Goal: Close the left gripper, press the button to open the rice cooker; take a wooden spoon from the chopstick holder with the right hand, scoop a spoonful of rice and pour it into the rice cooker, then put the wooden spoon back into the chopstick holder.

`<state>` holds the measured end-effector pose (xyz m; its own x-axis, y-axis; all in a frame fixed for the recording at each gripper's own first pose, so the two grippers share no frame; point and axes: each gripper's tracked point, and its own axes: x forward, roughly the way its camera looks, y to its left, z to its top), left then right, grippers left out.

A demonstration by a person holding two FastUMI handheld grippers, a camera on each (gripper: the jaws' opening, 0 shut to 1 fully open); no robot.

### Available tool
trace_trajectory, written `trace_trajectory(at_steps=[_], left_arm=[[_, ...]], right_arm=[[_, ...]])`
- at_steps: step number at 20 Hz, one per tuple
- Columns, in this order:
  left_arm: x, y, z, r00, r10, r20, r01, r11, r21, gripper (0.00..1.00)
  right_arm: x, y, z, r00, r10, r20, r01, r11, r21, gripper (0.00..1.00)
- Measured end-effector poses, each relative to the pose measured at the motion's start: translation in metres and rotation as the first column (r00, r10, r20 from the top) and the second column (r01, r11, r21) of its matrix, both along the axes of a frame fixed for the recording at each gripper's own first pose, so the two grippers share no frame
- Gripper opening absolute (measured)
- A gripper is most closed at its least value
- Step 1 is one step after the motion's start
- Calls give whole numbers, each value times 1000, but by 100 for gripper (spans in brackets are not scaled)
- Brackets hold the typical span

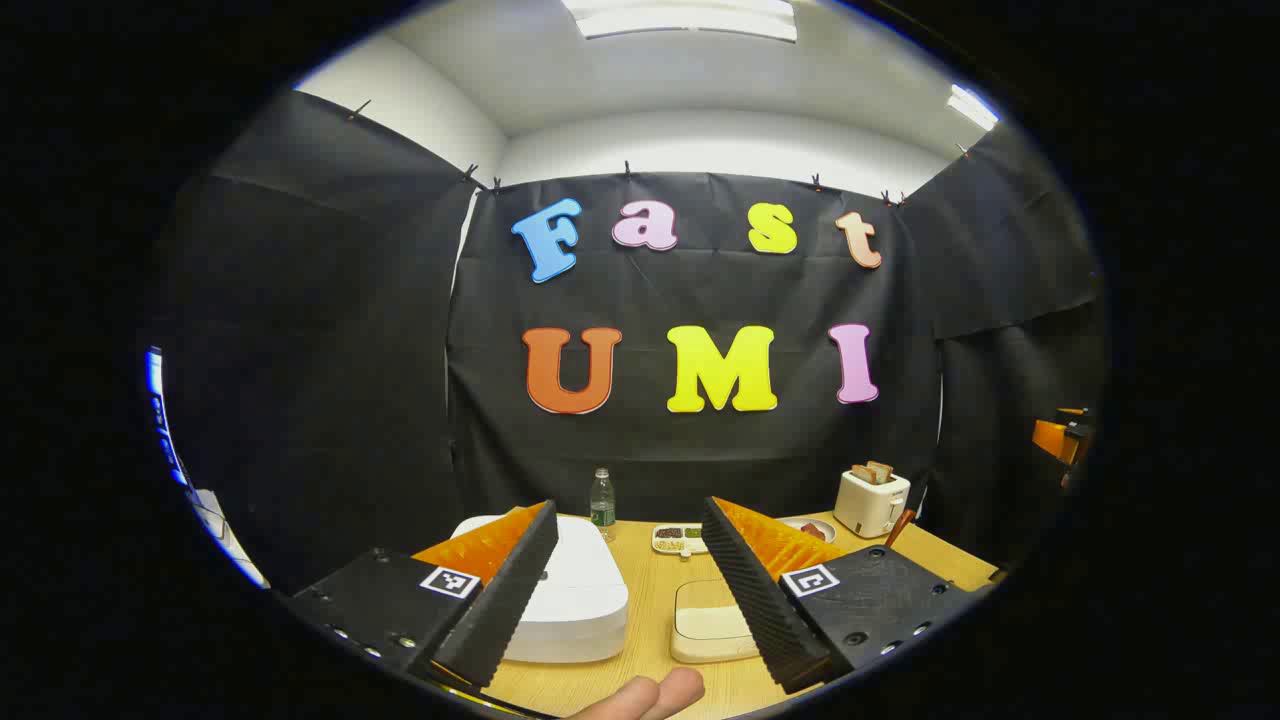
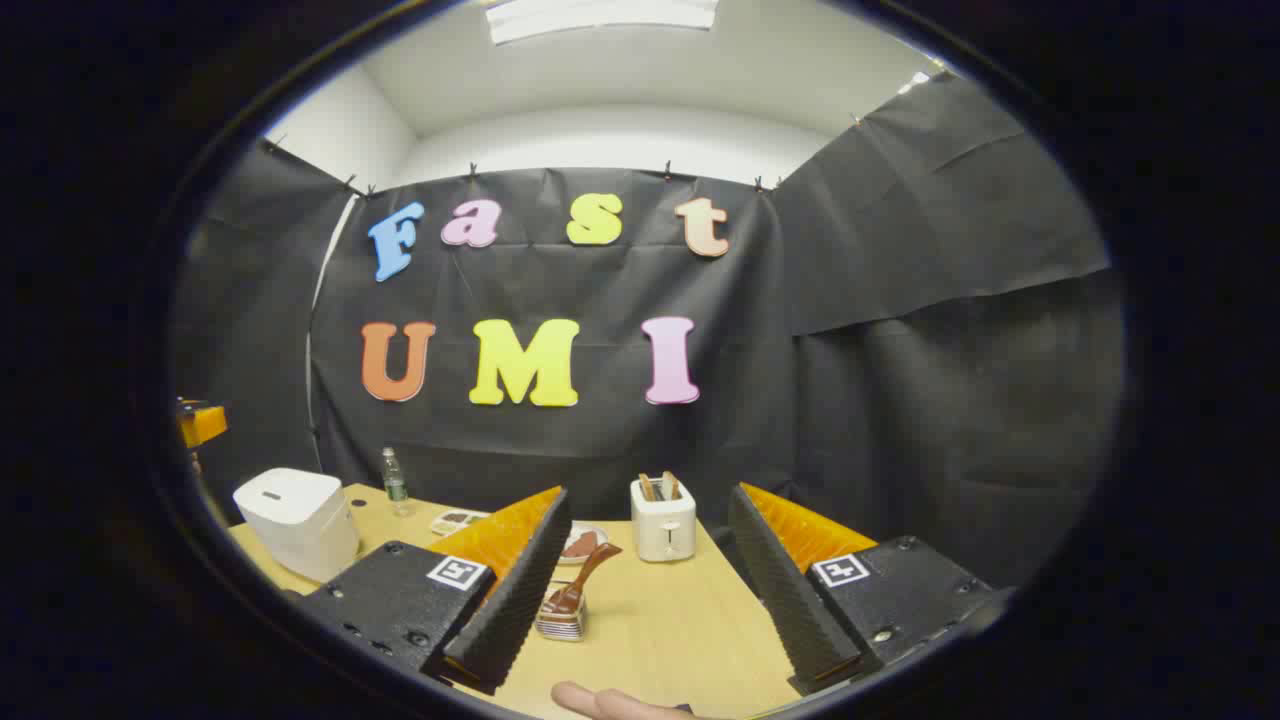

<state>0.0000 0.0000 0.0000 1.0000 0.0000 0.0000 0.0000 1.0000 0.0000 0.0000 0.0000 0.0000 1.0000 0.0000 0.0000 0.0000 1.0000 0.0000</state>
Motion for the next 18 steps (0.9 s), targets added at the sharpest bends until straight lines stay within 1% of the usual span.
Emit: trace_trajectory(at_steps=[1,2,3,4,6,12,13,14,18], left_arm=[[-1,0,-1,1000,1,-6,-1,1000,6,94],[0,2,-7,1000,4,-24,-3,1000,17,94],[0,3,-12,999,8,-39,-7,1000,25,94],[2,5,-13,999,15,-45,-14,999,31,94],[4,9,-17,998,22,-58,-20,999,39,94],[15,17,-32,995,26,-100,-26,1000,-3,94],[15,18,-34,994,24,-107,-26,1000,-10,94],[17,18,-35,993,21,-112,-23,1000,-17,94],[23,26,-37,993,37,-108,-40,999,-24,94]], right_arm=[[-1,1,0,1000,6,1,-6,1000,0,96],[-1,3,2,1000,8,5,-8,1000,1,100],[-1,4,3,1000,8,9,-8,1000,0,97],[-1,4,4,1000,9,13,-9,1000,-2,100],[-2,7,3,1000,18,13,-17,1000,-5,100],[-1,6,-2,1000,25,12,-25,1000,-2,100],[-1,5,-3,1000,24,11,-24,1000,1,96],[0,5,-4,1000,26,10,-26,1000,6,100],[5,1,-15,1000,26,-2,-26,1000,18,100]])
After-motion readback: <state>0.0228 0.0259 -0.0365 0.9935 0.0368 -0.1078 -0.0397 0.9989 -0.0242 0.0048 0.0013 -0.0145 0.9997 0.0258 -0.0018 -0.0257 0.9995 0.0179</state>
